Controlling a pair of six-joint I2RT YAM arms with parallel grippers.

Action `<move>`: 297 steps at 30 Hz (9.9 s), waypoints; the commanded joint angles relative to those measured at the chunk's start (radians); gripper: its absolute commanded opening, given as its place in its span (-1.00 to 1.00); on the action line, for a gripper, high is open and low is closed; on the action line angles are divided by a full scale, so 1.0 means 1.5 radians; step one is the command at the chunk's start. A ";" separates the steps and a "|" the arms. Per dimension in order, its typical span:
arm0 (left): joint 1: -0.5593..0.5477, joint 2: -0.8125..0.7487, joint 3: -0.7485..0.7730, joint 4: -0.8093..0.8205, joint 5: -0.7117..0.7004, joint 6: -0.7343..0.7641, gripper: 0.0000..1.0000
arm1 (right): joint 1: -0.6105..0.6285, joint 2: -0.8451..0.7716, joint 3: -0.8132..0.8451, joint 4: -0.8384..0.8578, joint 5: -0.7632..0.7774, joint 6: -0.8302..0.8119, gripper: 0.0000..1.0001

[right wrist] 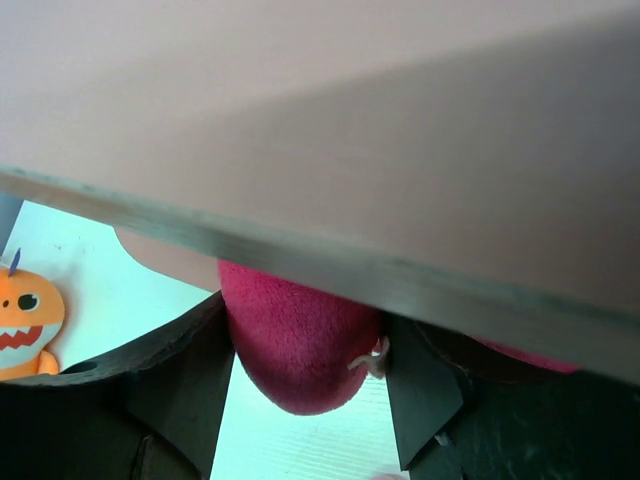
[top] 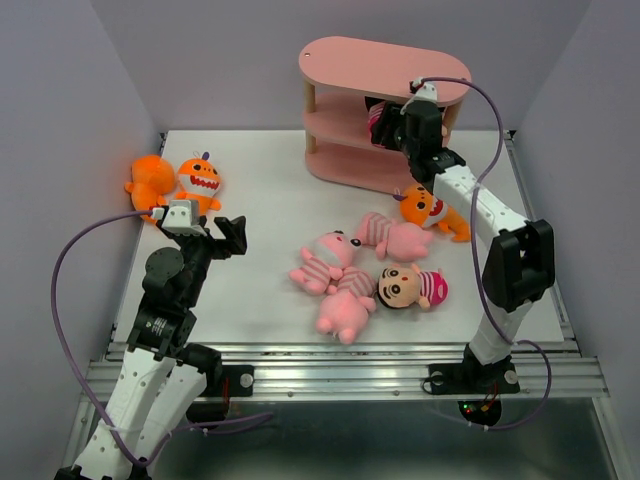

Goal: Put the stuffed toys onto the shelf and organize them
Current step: Place the stuffed toy onto shelf, then grab a stuffed toy with the left arm, then pass the stuffed toy from the left arm to the right, then pass the stuffed toy from the right arm to the left

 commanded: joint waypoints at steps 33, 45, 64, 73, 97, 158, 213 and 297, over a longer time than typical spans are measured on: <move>0.002 -0.004 -0.002 0.031 0.001 0.014 0.97 | -0.006 -0.084 -0.037 0.024 0.009 0.039 0.41; 0.001 -0.006 -0.001 0.029 0.001 0.013 0.97 | -0.012 -0.095 -0.056 0.032 0.023 0.041 0.06; 0.001 -0.005 -0.002 0.030 0.001 0.014 0.97 | -0.024 -0.104 -0.070 0.043 -0.019 0.072 -0.56; 0.001 -0.004 -0.002 0.030 0.002 0.013 0.97 | -0.024 -0.118 -0.083 0.044 -0.039 0.099 -0.64; 0.002 -0.001 -0.002 0.030 0.002 0.013 0.97 | -0.065 -0.109 -0.117 0.051 -0.144 0.236 -0.48; -0.491 0.540 0.162 0.206 0.068 -0.321 0.74 | -0.436 -0.426 -0.421 -0.416 -0.783 -0.603 0.93; -0.654 0.563 0.354 -0.034 0.019 0.220 -1.00 | -0.146 -0.368 -0.272 -0.908 -0.904 -1.083 0.81; -0.451 0.575 0.153 0.408 0.097 -0.795 -0.09 | -0.073 -0.597 -0.450 -0.059 -0.532 -0.104 -0.99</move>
